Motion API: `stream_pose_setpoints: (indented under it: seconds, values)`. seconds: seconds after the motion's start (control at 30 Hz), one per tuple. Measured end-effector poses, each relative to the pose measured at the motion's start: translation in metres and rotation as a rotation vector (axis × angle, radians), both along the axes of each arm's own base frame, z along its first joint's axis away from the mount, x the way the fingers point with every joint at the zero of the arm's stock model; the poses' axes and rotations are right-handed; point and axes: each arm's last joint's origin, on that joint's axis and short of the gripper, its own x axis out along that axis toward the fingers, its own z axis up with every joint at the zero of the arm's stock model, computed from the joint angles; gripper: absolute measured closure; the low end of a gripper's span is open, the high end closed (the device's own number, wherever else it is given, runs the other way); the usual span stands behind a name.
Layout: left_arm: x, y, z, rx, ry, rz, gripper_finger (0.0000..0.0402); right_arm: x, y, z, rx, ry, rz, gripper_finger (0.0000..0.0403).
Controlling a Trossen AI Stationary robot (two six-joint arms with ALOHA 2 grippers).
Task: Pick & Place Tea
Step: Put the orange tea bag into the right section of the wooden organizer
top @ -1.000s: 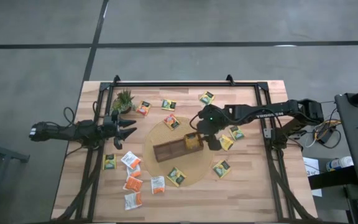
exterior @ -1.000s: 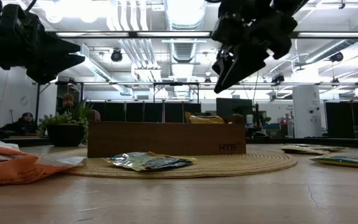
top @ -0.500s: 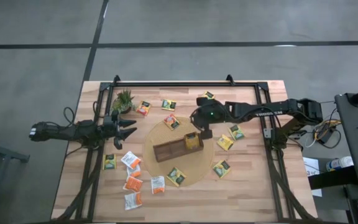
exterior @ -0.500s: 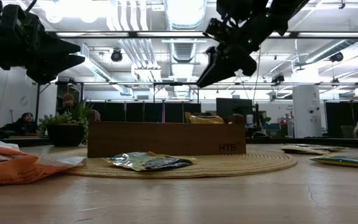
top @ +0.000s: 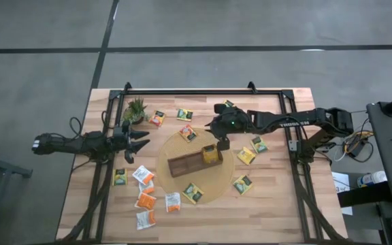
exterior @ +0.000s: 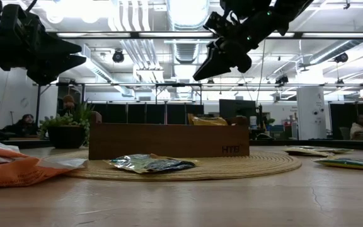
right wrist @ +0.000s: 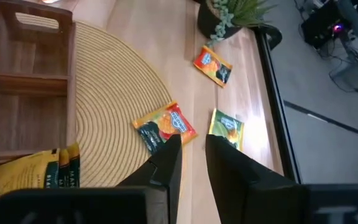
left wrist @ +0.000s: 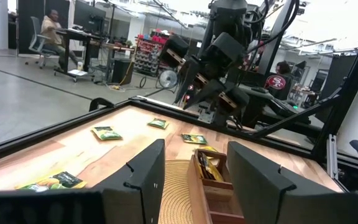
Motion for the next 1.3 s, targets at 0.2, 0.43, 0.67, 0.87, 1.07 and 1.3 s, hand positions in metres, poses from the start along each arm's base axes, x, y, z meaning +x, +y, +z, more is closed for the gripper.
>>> stream_pose_setpoints:
  seconds: [0.2, 0.43, 0.67, 0.87, 1.07, 1.3]
  values:
    - [0.000, 0.000, 0.000, 0.000, 0.000, 0.000, 0.0234, 0.001, -0.002, 0.002, -0.046, -0.014, -0.010, 0.0332]
    - [0.000, 0.000, 0.000, 0.000, 0.001, 0.000, 0.0234, 0.003, -0.013, 0.004, -0.002, -0.080, -0.146, 0.0331]
    - [0.000, 0.000, 0.000, 0.000, 0.004, 0.000, 0.0234, 0.013, -0.043, -0.019, 0.085, -0.101, -0.201, 0.0333]
    - [0.000, 0.000, 0.000, 0.000, 0.005, 0.000, 0.0234, 0.015, -0.079, -0.045, 0.289, -0.111, -0.180, 0.0318]
    - [0.000, 0.000, 0.000, 0.000, 0.004, 0.000, 0.0234, 0.010, -0.104, -0.034, 0.456, -0.175, -0.172, 0.0289]
    - [0.000, 0.000, -0.001, 0.001, 0.005, 0.000, 0.0234, 0.016, -0.125, -0.040, 0.542, -0.154, -0.217, 0.0224]
